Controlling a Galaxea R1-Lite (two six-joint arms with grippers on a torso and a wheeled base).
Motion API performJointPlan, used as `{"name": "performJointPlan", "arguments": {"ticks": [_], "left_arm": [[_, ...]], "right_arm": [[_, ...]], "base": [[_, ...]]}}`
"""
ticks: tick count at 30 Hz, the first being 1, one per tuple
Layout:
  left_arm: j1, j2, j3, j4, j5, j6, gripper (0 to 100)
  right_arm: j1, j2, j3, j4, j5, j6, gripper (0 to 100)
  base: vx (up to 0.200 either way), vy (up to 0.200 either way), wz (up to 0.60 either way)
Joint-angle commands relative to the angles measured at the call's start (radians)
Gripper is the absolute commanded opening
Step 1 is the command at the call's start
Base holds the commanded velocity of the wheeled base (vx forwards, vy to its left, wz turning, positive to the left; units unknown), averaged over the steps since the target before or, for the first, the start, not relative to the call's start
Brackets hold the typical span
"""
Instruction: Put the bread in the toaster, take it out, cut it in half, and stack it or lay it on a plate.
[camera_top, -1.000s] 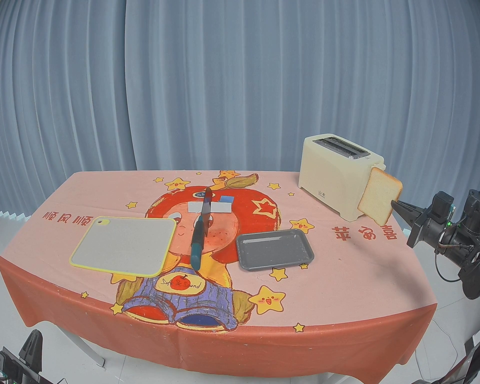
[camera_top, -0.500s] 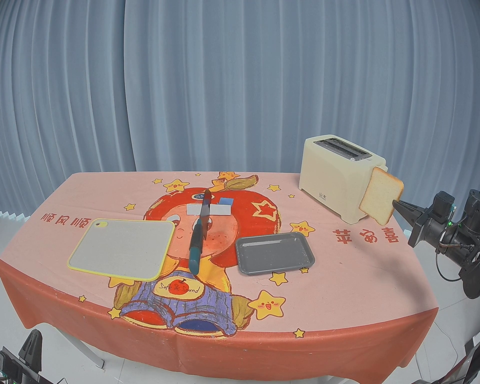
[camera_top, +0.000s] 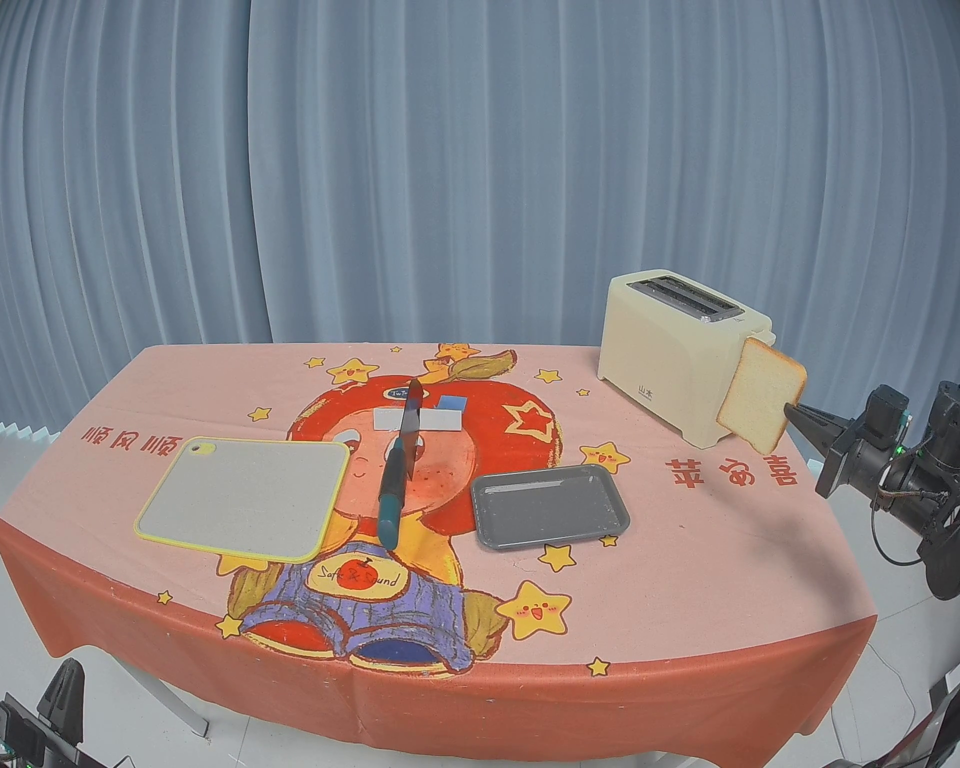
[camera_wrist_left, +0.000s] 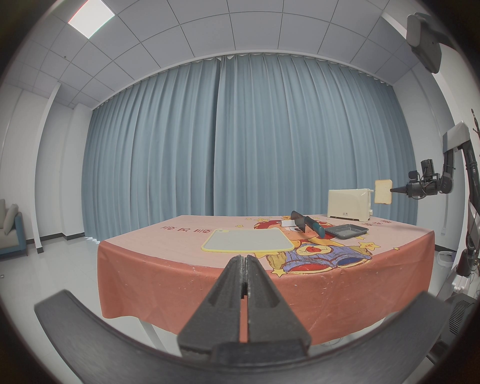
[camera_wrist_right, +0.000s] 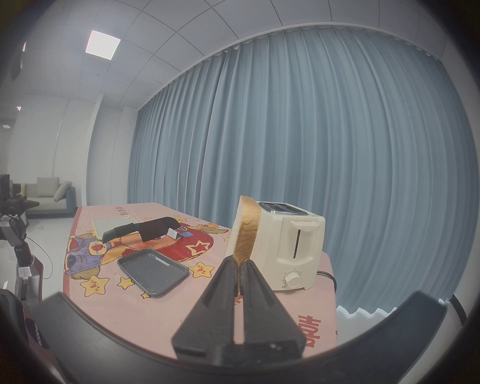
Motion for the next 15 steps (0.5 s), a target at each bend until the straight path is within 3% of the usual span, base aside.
{"name": "performJointPlan", "arguments": {"ticks": [1, 15], "left_arm": [[0.000, -0.001, 0.018, 0.000, 0.000, 0.000, 0], [0.000, -0.001, 0.018, 0.001, 0.000, 0.000, 0]], "right_arm": [[-0.006, -0.002, 0.004, 0.000, 0.002, 0.000, 0], [0.002, -0.043, -0.021, -0.003, 0.009, -0.001, 0]], "base": [[0.000, 0.000, 0.00], [0.000, 0.000, 0.00]]}}
